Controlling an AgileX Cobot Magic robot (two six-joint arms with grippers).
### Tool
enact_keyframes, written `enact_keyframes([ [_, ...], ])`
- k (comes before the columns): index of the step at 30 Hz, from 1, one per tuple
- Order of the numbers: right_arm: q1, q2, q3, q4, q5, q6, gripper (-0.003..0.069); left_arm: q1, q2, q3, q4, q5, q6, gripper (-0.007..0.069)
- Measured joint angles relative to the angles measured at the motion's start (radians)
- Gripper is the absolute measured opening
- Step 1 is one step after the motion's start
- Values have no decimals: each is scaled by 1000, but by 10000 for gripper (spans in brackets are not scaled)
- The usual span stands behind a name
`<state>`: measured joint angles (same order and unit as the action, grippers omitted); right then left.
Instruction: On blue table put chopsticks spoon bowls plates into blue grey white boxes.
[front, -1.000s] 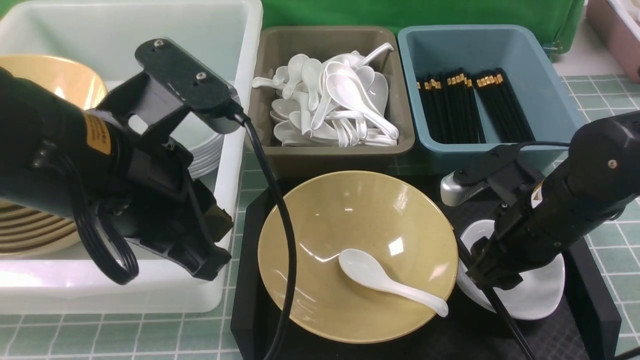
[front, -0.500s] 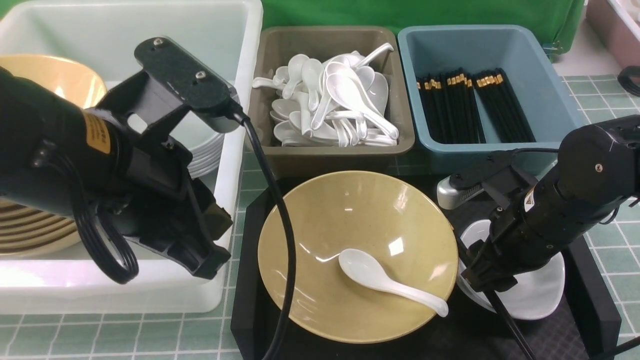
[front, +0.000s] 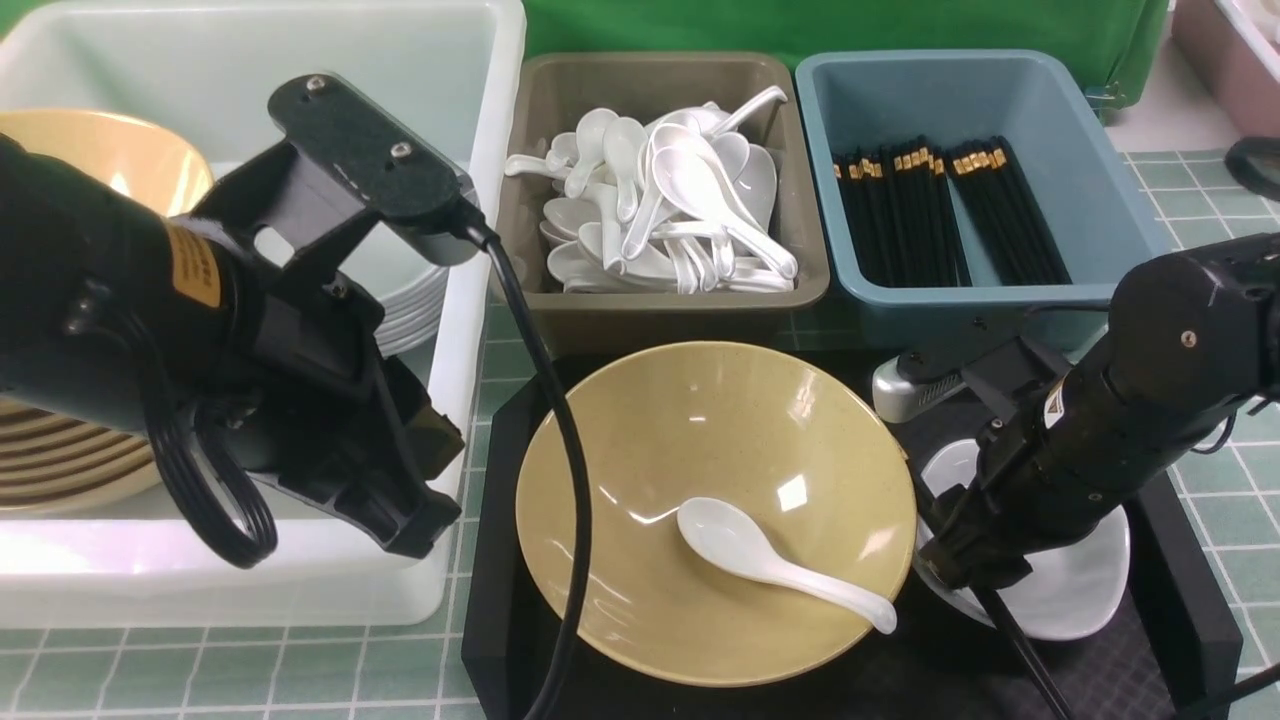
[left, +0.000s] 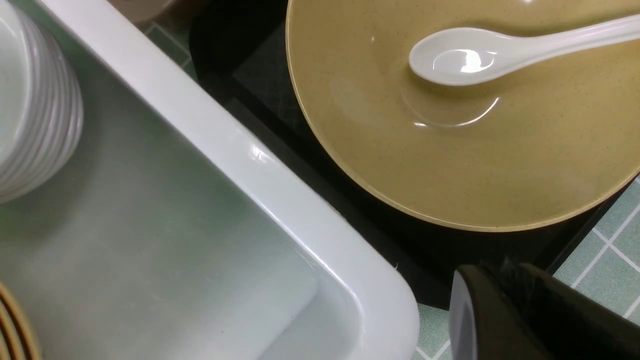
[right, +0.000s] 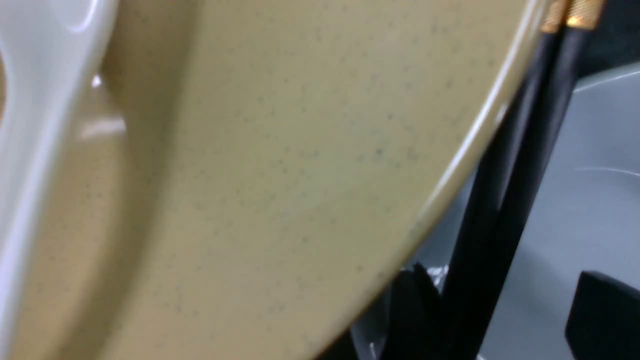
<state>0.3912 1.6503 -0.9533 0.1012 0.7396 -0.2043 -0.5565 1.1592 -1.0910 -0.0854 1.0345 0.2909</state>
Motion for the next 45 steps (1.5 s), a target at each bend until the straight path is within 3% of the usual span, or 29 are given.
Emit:
enact_keyframes([
  [8,0,12,0,-2,10,0,407,0,0,0,0,6,0,2],
  [16,0,12,0,-2,13,1,159,0,0,0,0,7,0,2],
  [21,-12,3,-11,-2,39,1,158,0,0,0,0,7,0,2],
  [29,-117,-109,-133,-2,77,2,158,0,0,0,-28,-49,-12,2],
  [34,-183,-114,-305,-4,9,24,158,-2,33,-3,-145,-313,-16,2],
  [39,-195,-41,-454,-2,-150,84,158,-2,141,-116,-155,-512,-6,2],
  [45,-198,114,-623,-1,-258,142,158,-2,222,-286,-118,-561,-4,2],
])
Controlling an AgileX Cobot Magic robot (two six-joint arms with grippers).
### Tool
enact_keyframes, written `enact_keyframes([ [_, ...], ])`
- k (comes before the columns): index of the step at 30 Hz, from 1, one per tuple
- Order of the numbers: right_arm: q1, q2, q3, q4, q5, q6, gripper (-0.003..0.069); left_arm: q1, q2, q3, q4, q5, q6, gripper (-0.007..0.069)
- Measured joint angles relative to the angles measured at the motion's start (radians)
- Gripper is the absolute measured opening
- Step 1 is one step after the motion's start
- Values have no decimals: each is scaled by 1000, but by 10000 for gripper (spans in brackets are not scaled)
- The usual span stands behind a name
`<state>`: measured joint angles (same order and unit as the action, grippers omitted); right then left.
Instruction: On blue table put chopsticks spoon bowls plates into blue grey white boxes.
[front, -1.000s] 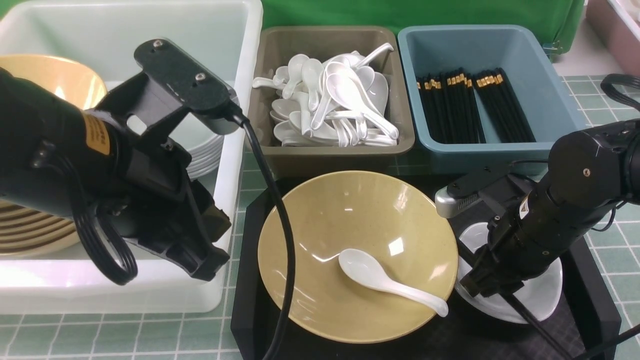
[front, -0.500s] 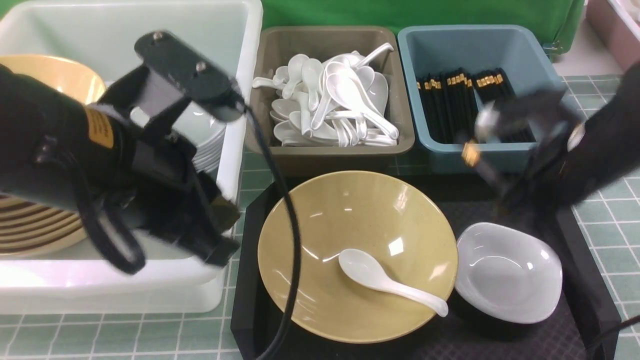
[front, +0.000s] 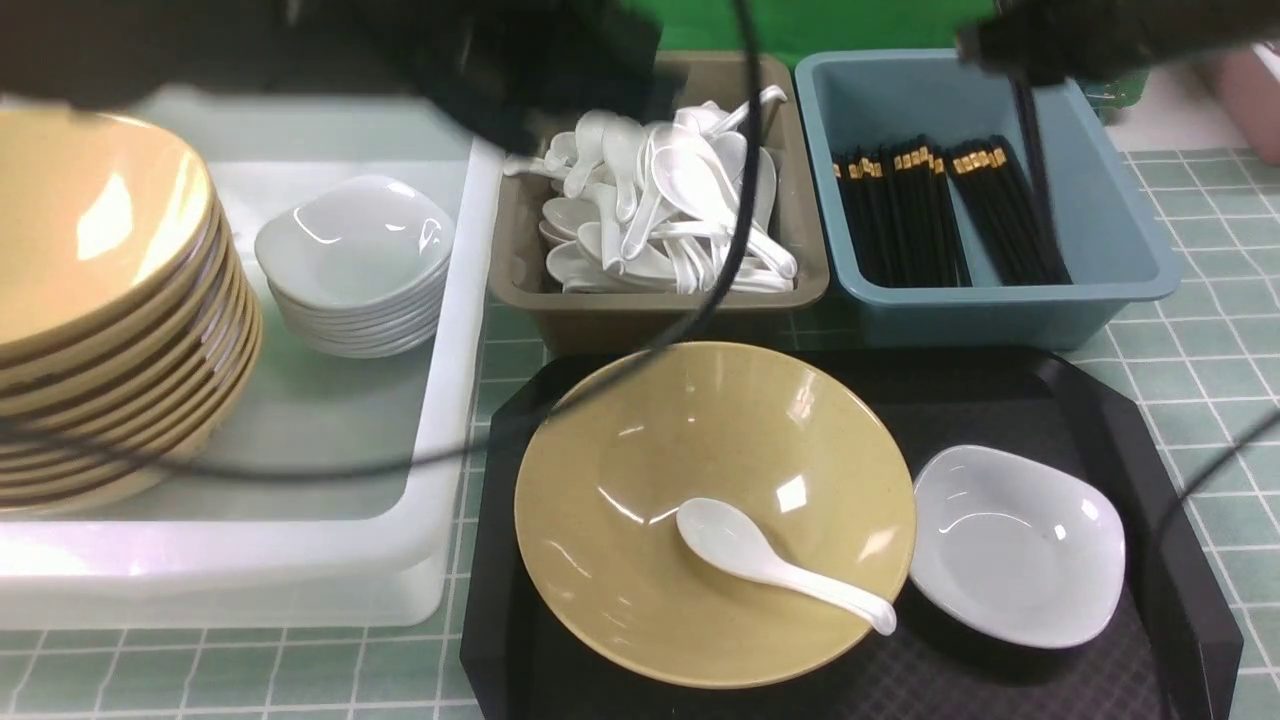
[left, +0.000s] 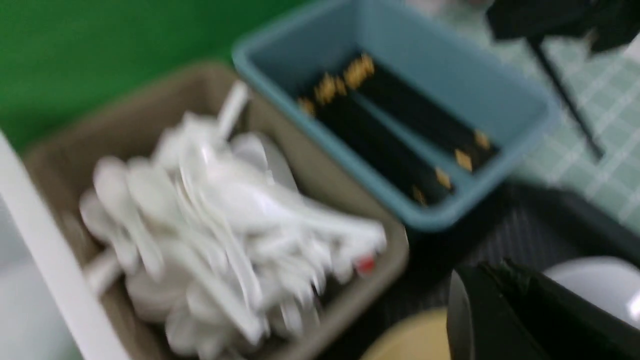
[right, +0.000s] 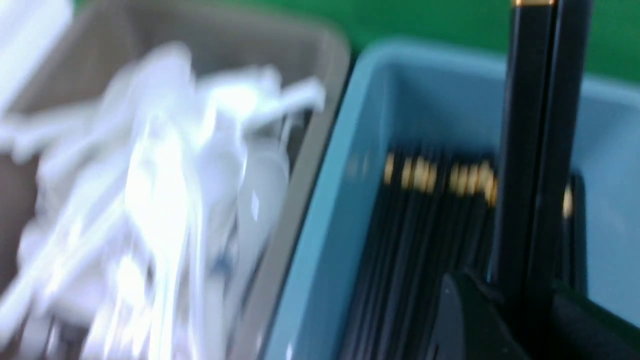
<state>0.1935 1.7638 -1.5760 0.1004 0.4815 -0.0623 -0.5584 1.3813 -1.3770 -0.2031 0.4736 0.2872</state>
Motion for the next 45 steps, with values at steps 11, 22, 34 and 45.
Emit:
enact_keyframes([
  [11,-25,339,-261,7,-29,75,240,0,5,-29,110,193,1,2],
  [22,-37,303,-380,5,564,-77,460,0,-178,92,178,428,-17,2],
  [34,221,17,-116,4,749,-222,464,0,-407,436,181,434,-48,2],
  [45,469,14,93,10,718,-298,464,0,-534,557,179,351,-48,2],
])
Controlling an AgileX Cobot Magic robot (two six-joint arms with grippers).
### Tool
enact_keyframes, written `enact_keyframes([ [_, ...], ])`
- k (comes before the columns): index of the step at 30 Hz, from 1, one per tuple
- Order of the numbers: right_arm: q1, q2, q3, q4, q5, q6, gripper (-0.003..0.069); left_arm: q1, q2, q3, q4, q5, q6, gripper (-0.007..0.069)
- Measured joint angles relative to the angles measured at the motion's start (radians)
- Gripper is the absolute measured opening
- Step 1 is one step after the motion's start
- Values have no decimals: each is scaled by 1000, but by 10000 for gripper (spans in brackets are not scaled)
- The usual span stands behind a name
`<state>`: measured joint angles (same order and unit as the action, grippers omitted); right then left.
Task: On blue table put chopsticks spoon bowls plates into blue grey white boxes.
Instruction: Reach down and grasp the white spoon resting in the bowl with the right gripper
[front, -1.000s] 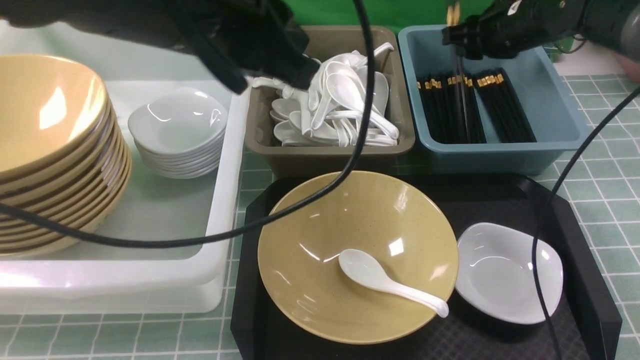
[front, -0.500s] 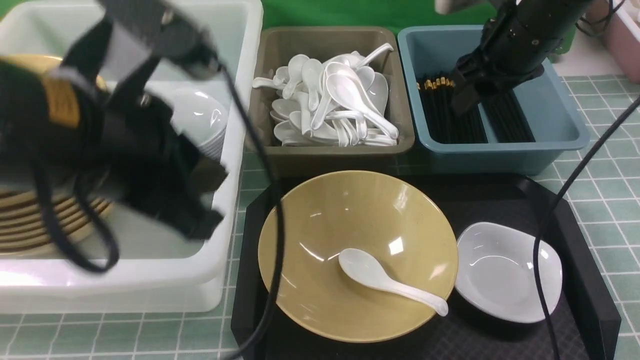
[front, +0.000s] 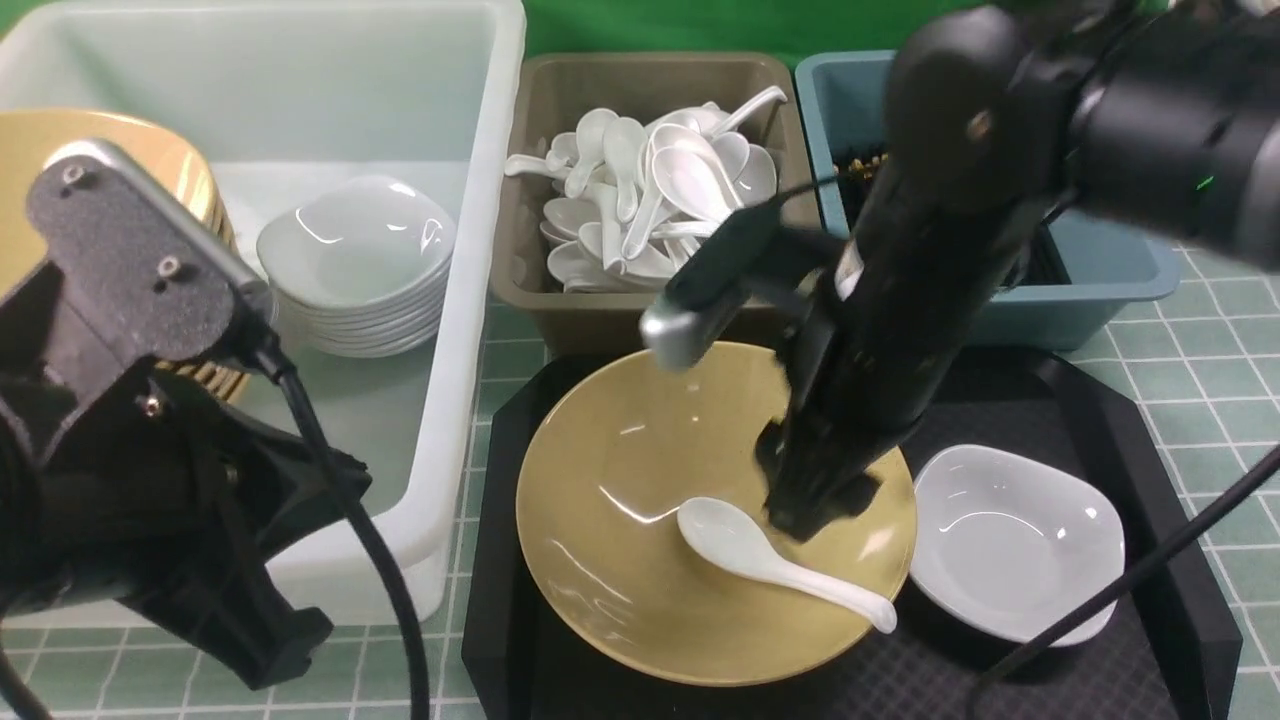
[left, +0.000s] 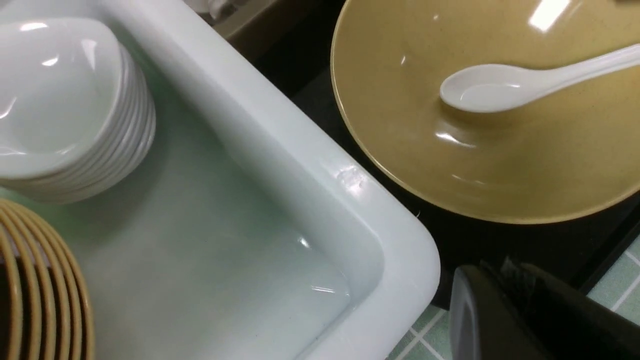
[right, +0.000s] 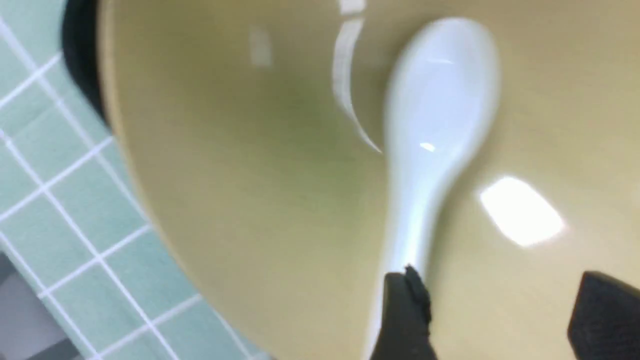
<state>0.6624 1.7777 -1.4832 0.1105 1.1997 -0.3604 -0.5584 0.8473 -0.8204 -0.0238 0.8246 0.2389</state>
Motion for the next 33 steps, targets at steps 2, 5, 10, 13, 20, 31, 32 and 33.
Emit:
enact_keyframes([
  [2,26,35,1,1,-41,-2,464,0,-6,16,-2,-17,0,2],
  [5,37,77,1,0,-57,2,464,0,-7,30,-2,-28,-1,2],
  [10,37,153,1,-8,-53,28,464,0,-7,48,-2,-31,-2,2],
  [13,37,188,1,-11,-50,40,464,0,-7,49,-2,-33,-2,2],
  [20,37,210,1,-12,-28,42,360,0,-7,49,-1,-65,-2,2],
  [31,37,210,-255,-127,-20,67,215,12,32,49,49,-247,-213,2],
  [32,37,210,-280,-141,-28,71,215,28,50,49,60,-260,-239,2],
  [33,36,210,-320,-175,-47,76,215,41,67,49,67,-273,-270,2],
])
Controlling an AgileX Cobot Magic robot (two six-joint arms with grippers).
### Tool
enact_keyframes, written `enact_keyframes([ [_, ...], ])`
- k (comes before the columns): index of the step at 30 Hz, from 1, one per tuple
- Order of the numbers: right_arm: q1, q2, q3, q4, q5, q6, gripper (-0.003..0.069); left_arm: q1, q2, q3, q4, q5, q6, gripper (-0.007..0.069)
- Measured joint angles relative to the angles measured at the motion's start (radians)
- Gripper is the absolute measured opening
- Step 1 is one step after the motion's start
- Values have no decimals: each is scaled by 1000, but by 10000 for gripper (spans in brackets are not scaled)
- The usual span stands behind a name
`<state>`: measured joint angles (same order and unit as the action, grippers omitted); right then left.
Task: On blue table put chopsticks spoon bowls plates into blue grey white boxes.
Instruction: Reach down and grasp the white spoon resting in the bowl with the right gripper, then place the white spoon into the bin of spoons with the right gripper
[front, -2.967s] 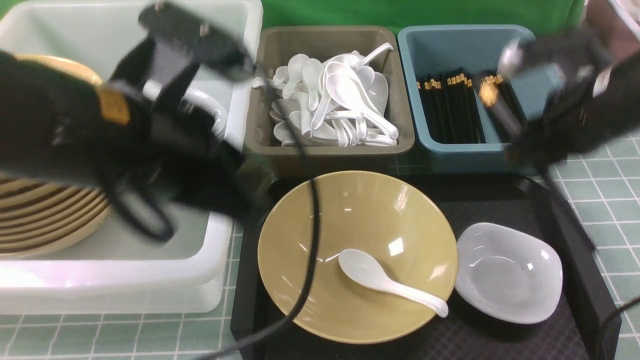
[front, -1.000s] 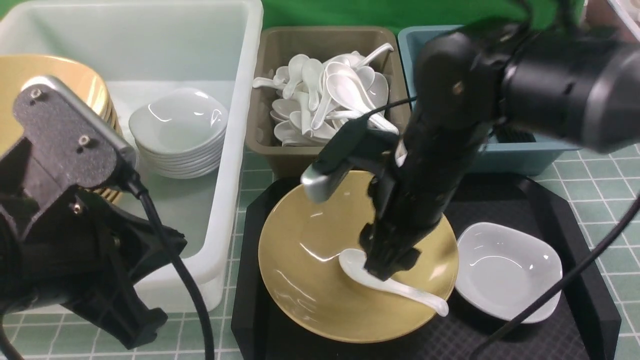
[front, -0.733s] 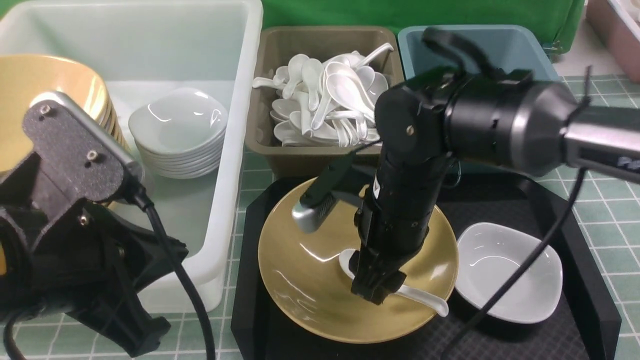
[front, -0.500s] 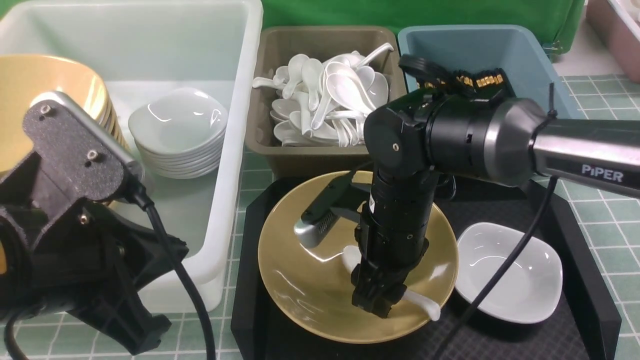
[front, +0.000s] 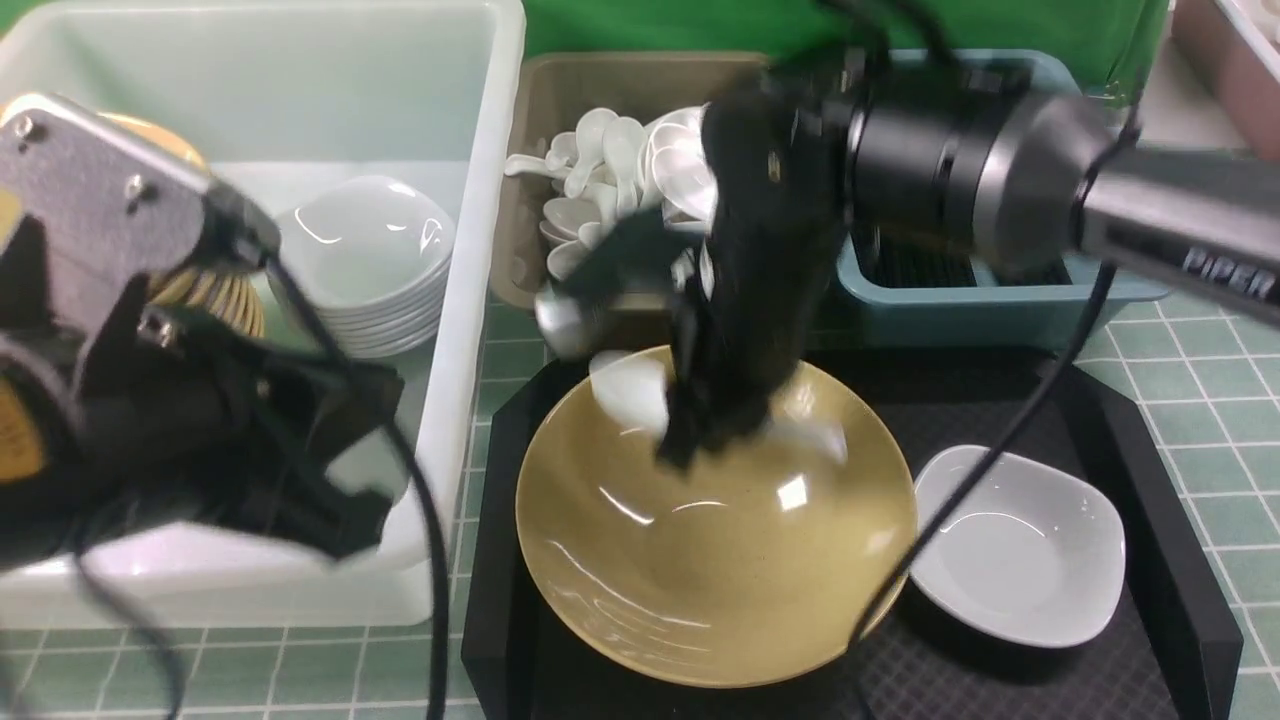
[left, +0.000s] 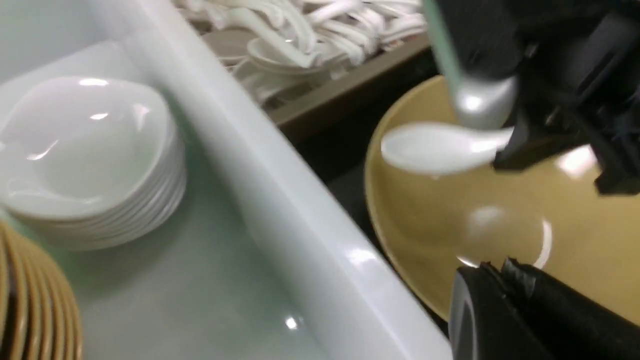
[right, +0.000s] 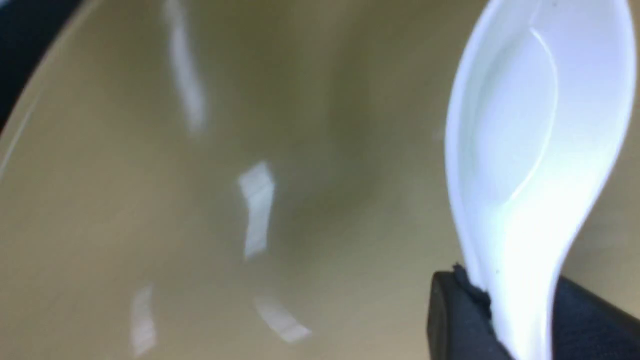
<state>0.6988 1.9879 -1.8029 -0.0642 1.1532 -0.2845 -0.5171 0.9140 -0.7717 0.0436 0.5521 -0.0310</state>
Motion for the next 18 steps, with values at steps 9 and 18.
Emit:
enact_keyframes([
  [9,-101,14,-157,-91,-444,188,215,132,196,-97,-95,-67,-20,2],
  [18,-191,96,-158,-95,-731,297,445,132,197,-117,-131,-60,17,2],
])
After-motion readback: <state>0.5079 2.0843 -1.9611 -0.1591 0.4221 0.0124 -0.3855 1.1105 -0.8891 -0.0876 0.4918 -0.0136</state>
